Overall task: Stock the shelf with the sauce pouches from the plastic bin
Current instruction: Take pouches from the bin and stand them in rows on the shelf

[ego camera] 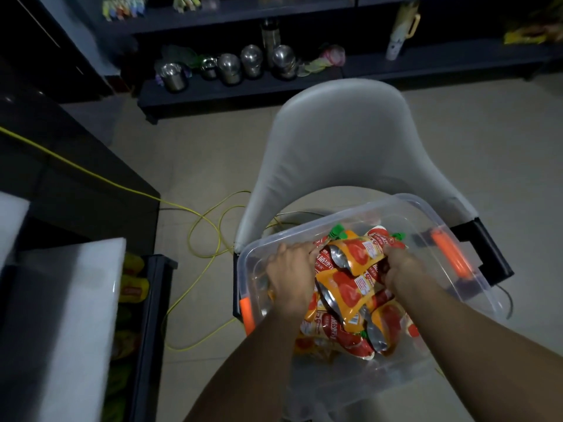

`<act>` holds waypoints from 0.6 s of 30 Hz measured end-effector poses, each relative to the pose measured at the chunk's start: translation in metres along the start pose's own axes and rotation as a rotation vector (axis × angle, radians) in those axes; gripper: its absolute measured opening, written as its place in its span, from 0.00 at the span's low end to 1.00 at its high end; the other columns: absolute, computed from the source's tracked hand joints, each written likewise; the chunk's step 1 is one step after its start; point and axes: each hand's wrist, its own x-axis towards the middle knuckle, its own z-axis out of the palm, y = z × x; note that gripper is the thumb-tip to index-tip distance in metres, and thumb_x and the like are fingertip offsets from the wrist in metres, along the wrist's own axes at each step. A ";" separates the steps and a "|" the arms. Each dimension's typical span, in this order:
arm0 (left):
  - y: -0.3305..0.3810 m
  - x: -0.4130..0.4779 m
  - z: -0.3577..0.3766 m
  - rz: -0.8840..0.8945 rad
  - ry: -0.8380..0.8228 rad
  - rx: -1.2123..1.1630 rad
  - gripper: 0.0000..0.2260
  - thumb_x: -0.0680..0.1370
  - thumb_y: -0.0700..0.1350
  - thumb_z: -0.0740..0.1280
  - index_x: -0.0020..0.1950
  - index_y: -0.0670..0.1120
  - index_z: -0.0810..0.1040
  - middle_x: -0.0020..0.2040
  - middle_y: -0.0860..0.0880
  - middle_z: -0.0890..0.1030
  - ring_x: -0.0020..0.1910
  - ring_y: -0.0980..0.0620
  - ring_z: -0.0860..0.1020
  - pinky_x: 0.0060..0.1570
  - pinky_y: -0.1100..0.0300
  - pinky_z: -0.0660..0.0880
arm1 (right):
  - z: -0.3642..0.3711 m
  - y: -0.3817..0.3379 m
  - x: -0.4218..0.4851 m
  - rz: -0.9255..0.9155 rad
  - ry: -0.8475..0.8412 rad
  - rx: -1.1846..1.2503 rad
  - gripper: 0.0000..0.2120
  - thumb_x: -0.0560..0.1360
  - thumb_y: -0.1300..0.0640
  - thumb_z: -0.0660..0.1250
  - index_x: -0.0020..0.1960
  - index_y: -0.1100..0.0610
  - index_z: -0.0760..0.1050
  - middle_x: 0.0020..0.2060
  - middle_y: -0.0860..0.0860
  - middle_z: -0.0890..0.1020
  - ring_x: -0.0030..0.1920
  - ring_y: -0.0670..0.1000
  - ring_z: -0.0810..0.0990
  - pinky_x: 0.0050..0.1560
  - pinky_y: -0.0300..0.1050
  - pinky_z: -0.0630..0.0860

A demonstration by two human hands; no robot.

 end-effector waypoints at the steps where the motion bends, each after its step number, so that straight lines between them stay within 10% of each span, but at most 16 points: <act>1: -0.001 -0.001 -0.002 -0.016 0.012 -0.035 0.14 0.82 0.55 0.58 0.56 0.55 0.82 0.49 0.54 0.84 0.49 0.54 0.78 0.39 0.59 0.67 | -0.001 -0.001 -0.003 0.003 -0.022 0.008 0.11 0.76 0.54 0.68 0.38 0.57 0.71 0.30 0.52 0.74 0.24 0.51 0.73 0.27 0.46 0.68; 7: -0.016 -0.027 -0.024 -0.187 0.015 -0.493 0.08 0.81 0.50 0.62 0.46 0.52 0.79 0.41 0.55 0.83 0.39 0.57 0.79 0.34 0.62 0.72 | -0.018 -0.002 -0.055 -0.105 -0.246 0.225 0.04 0.79 0.62 0.63 0.52 0.56 0.74 0.42 0.53 0.82 0.36 0.49 0.80 0.39 0.47 0.82; 12: -0.013 -0.058 -0.073 -0.328 0.092 -0.944 0.07 0.81 0.42 0.62 0.43 0.45 0.74 0.41 0.46 0.83 0.40 0.49 0.81 0.43 0.51 0.78 | -0.054 -0.004 -0.133 -0.403 -0.420 0.033 0.05 0.79 0.59 0.62 0.53 0.55 0.76 0.34 0.52 0.80 0.28 0.49 0.76 0.27 0.42 0.71; 18: -0.018 -0.145 -0.153 -0.421 0.223 -1.249 0.06 0.83 0.42 0.61 0.48 0.46 0.76 0.43 0.46 0.84 0.41 0.51 0.82 0.41 0.55 0.79 | -0.095 0.007 -0.231 -0.601 -0.607 -0.186 0.03 0.78 0.60 0.64 0.48 0.59 0.75 0.45 0.59 0.84 0.45 0.58 0.83 0.51 0.56 0.79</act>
